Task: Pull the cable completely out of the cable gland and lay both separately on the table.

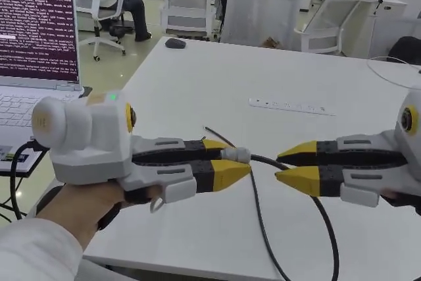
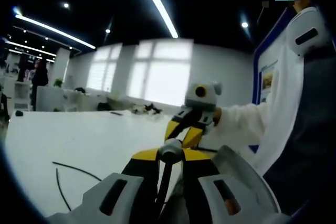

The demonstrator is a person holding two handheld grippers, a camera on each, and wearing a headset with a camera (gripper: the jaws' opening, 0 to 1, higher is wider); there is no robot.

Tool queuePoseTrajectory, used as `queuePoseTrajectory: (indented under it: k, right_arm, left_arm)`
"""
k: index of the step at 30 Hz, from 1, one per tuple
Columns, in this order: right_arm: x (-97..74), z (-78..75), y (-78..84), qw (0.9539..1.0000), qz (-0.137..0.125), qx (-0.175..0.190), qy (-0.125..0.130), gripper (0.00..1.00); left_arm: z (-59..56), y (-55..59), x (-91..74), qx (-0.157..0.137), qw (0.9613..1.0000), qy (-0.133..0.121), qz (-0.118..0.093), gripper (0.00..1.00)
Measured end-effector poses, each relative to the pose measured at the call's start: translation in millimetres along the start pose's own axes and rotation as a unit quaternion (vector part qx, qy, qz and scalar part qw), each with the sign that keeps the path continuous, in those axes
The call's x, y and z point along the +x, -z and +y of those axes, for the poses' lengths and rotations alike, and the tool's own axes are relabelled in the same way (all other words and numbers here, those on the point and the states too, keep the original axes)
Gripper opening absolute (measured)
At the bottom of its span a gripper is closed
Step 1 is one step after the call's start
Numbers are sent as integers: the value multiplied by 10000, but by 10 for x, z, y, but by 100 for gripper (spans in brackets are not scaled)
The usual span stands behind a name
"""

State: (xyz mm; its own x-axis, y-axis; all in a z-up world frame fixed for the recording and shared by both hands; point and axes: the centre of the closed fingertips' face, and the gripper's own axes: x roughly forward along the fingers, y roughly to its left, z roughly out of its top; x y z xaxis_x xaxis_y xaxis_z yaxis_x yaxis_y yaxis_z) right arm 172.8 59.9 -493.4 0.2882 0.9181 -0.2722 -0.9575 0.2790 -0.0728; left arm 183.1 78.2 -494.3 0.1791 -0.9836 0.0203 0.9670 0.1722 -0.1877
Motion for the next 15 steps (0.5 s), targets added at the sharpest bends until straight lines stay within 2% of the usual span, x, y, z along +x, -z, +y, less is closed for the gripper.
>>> queuePoseTrajectory:
  k: [4, 9, 15]
  right_arm:
    - [95, 49, -143, 9997, -149, -158, -133, 9]
    - [151, 60, -71, 9993, 49, -303, -191, 6]
    - [145, 54, -79, 9994, -100, -310, -141, 5]
  left_arm:
    - [-10, 4, 2, 19, 10000, 25, 11, 16]
    - [-9, -35, -15, 1, 10000, 27, -86, 16]
    - [3, -52, -23, -4, 9999, 3, -126, 16]
